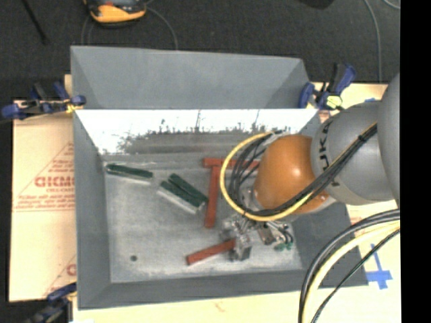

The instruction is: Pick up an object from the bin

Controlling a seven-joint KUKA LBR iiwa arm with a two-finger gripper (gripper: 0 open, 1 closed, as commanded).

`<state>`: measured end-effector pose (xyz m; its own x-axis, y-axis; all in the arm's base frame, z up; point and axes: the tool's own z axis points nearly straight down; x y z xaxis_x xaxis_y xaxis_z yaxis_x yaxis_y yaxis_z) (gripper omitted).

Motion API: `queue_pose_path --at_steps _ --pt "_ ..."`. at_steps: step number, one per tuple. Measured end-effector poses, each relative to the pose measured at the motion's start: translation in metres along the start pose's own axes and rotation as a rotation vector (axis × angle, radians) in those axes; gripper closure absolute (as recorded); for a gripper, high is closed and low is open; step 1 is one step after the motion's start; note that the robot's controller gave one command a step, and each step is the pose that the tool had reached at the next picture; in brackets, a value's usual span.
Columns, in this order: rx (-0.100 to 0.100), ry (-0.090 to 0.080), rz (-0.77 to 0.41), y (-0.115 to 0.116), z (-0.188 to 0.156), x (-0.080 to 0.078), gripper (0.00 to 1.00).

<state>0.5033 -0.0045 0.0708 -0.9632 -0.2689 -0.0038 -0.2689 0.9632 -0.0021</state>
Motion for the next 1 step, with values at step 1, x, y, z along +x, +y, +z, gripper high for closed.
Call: queue_pose_path --at_steps 1 --pt "0.000 0.000 -0.001 0.0000 0.0000 0.0000 1.00"
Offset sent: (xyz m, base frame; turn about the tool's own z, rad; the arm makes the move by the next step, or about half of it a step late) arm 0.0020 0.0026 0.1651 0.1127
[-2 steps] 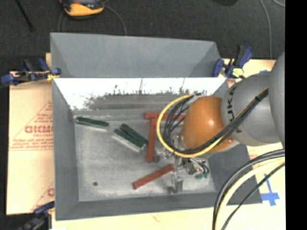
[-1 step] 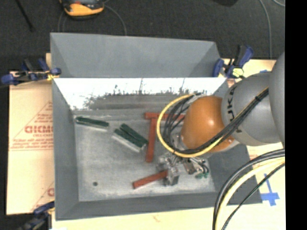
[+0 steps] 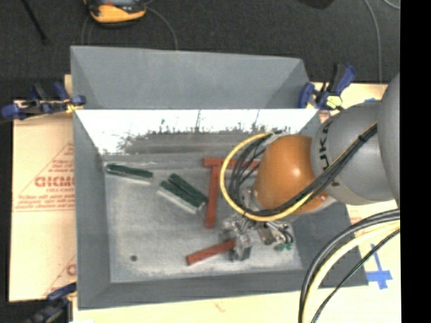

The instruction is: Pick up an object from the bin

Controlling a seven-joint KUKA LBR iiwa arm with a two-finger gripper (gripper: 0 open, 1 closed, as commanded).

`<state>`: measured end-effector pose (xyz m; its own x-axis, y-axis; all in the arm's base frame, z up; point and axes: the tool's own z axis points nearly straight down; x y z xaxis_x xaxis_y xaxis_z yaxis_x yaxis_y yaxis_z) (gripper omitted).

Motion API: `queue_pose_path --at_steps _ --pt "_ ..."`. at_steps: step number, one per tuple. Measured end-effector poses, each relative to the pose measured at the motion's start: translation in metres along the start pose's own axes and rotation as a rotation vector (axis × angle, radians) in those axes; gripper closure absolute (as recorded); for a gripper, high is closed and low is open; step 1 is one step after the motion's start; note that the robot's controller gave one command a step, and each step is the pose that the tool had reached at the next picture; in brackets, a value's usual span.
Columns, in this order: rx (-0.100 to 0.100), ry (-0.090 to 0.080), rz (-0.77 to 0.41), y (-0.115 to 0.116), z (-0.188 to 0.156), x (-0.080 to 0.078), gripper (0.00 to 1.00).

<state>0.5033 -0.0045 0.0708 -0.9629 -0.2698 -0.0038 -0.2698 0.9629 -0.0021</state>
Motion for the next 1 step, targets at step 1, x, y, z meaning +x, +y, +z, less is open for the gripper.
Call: queue_pose_path --at_steps 1 --pt "0.000 -0.005 0.113 0.0001 -0.1679 -0.0053 1.00"
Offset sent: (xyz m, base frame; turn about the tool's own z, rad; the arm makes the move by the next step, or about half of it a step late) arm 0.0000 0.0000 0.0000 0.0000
